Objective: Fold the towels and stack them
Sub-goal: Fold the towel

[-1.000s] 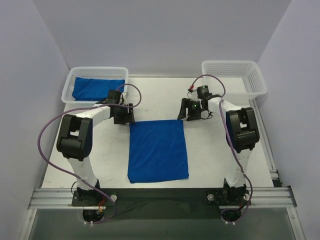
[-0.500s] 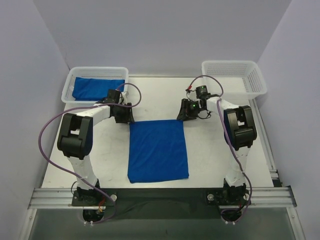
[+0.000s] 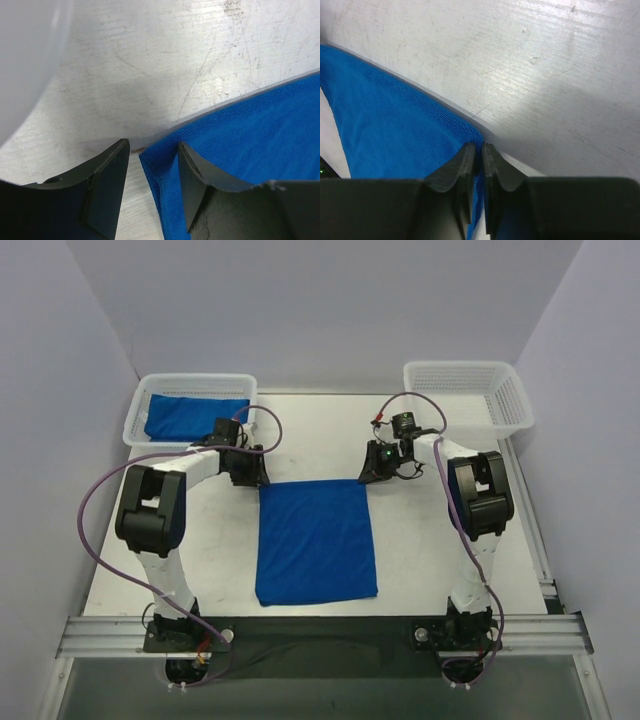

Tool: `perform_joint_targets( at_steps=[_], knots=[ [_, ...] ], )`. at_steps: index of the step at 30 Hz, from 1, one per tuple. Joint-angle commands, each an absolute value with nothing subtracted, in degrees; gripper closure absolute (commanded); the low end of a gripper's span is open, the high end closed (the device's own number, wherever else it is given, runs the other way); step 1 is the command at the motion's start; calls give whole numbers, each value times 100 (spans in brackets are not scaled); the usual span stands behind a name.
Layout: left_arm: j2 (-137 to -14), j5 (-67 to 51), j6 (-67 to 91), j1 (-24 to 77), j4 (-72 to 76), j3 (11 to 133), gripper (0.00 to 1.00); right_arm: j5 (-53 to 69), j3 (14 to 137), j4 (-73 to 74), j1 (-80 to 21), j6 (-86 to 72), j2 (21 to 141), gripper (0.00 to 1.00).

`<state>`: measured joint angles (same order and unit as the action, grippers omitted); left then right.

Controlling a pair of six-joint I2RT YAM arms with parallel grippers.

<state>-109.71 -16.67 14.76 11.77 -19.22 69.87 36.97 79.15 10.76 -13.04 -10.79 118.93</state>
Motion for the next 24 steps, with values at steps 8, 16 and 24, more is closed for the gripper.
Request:
perform_joint_targets(
  at_steps=[8, 16, 24],
  knots=[
    [-11347, -1767, 1380, 1160, -2285, 6979, 49, 3797, 8051, 1274, -1266, -1037, 12067, 100],
    [-11206, -1573, 1389, 1046, -2364, 6645, 39, 3788, 8051, 1274, -1274, -1055, 12085, 100],
    [-11145, -1714, 1380, 1046, -2522, 6566, 45, 3779, 8025, 1266, -1283, -1064, 12059, 100]
  ],
)
